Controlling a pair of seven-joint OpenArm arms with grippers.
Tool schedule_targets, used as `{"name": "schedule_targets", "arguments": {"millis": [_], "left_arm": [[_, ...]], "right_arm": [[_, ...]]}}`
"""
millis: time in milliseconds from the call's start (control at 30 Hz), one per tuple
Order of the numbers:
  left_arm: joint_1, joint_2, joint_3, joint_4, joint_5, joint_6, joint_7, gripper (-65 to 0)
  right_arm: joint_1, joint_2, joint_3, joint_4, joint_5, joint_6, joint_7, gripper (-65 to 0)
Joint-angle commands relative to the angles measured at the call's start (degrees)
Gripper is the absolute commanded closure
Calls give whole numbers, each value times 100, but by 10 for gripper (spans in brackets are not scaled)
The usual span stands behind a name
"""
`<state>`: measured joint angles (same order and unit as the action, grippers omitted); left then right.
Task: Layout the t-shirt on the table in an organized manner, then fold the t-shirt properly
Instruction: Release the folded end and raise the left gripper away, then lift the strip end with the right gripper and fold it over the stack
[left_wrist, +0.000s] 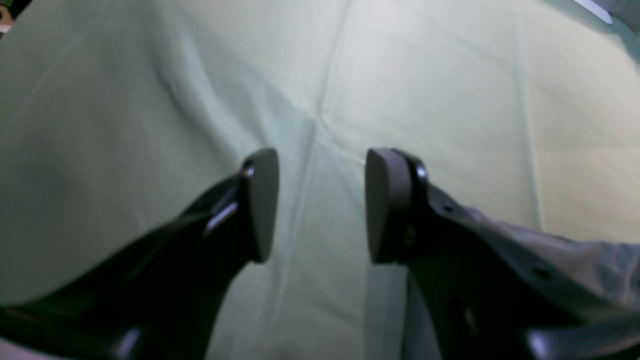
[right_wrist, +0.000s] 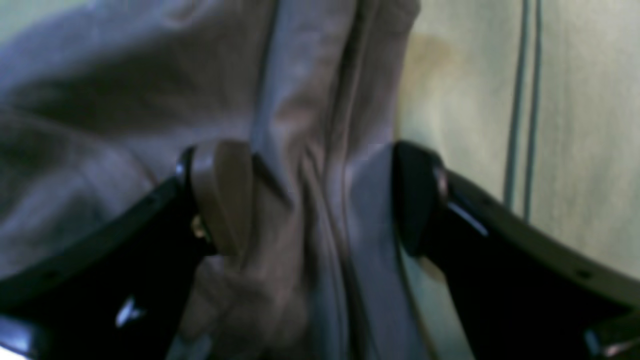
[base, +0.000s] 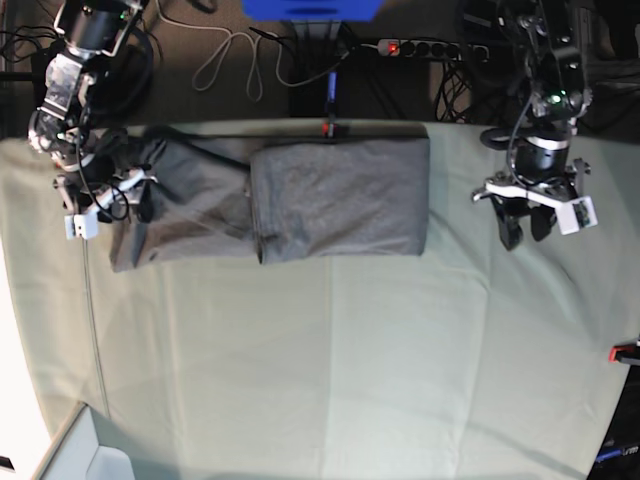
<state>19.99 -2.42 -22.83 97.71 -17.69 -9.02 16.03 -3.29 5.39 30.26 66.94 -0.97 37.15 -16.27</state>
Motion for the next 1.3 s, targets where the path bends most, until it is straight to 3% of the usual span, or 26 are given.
{"name": "schedule_targets", "arguments": {"millis": [0,133,200,433,567,767,900,1100,1267], "left_arm": [[-16,-97,-16,88,-55,-17,-166,-281],[-16,-97,-25,79,-55,-17,-166,-281],[-16,-97,-34,79,-55,-17,-166,-281],[-16,-97,-218,106,-55,-17,-166,-281],[-34,-88,-473,106,-55,-17,-166,-281],[-60,-97,-877,88,-55,-17,-166,-281],[-60,-97,-1088,79,-64,-17,-166,-281],[-43,-97,-1493,71,-64,-17,-166,-281],[-43,-97,-1941,71,-64,-17,-166,-281]], "right_arm": [[8,28,-6,-43,-48,-79,-197,-440],[17,-121,-15,-52,-48,61,-197,-392],[26,-165,-15,-43,-48,285,-206,-315],[-1,-279,-15,10,-57,285,-206,0],[-361,-323,-6,678,-30,285,-206,0],[-748,-939,-15,2322,-57,285,-223,0],[-792,-1264,-33,3130,-57,285,-795,0],[-1056,-1387,-894,4071,-30,285,-1560,0],[-1249,-1439,-1800,4150,-39,285,-1612,0]]}}
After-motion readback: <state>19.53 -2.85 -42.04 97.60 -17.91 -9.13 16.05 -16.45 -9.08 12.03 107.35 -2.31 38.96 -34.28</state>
